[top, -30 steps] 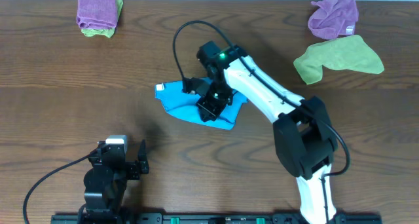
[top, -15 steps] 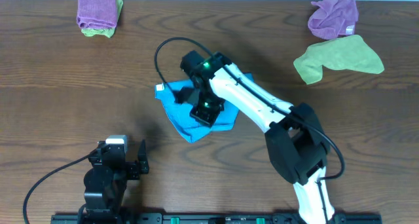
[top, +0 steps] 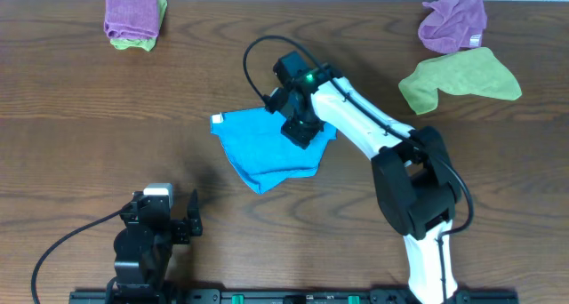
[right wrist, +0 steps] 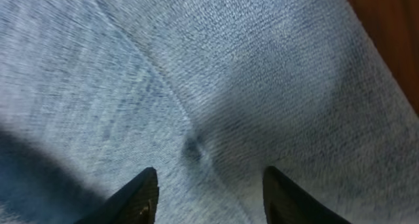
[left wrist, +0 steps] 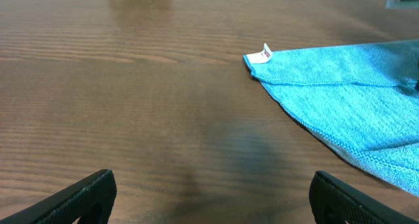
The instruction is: Fold the cloth
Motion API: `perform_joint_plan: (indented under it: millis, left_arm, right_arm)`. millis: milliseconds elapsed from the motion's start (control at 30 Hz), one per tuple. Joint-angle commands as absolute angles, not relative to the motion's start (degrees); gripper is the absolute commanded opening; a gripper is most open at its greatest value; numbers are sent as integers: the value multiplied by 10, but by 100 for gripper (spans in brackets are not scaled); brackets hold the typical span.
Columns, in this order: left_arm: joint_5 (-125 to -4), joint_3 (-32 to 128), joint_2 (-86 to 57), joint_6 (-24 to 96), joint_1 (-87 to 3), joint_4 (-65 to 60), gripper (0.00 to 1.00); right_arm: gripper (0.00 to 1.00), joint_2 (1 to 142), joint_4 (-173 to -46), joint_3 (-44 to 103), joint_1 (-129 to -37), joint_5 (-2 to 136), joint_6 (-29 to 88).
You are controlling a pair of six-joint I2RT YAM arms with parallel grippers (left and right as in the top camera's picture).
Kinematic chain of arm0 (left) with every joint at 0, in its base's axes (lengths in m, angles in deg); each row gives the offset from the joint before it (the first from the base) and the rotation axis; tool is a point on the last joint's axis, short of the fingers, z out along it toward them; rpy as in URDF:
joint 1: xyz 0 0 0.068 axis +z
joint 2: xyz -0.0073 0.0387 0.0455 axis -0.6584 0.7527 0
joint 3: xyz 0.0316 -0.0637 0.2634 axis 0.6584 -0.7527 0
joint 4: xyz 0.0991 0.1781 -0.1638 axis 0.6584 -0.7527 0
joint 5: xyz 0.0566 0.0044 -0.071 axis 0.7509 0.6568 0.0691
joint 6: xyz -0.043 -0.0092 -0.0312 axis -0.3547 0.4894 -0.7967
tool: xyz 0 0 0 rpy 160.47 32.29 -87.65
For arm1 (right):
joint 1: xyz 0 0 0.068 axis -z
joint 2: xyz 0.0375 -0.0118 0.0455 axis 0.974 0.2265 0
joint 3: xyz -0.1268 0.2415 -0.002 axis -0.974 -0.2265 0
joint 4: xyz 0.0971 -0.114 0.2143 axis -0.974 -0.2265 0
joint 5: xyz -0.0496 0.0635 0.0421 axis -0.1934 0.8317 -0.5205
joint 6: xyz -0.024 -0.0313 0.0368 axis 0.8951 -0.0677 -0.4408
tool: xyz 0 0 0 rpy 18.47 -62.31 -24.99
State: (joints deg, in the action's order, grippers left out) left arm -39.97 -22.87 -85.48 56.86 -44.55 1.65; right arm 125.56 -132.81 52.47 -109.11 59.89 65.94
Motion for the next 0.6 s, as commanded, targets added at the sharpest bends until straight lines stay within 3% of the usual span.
perform_joint_plan:
  millis: [0,167,267,367,500,567]
  left_arm:
    - [-396,-236,-858,564,-442,18,95]
    - [-396,-236,-858,564,-442,18,95]
    - [-396,-236,-858,564,-442,18,96]
    - [-396,-236,-858,564,-442,18,95]
    - [-396,-236,-858,564,-442,18,95]
    - [-396,-236,-858,564,-442,18,95]
  right_arm:
    - [54,1266,-1311,510,-1096,561,682]
    - [56,1276,-1273,496,-1096,532,694]
    - [42,1281,-1268,496,-1096,522,691]
    - [36,1282,-1253,497,-1097,497,662]
    - [11,1282,-1236,501,-1097,484,646]
    - [12,1282,-1230,506,-1098,480,633]
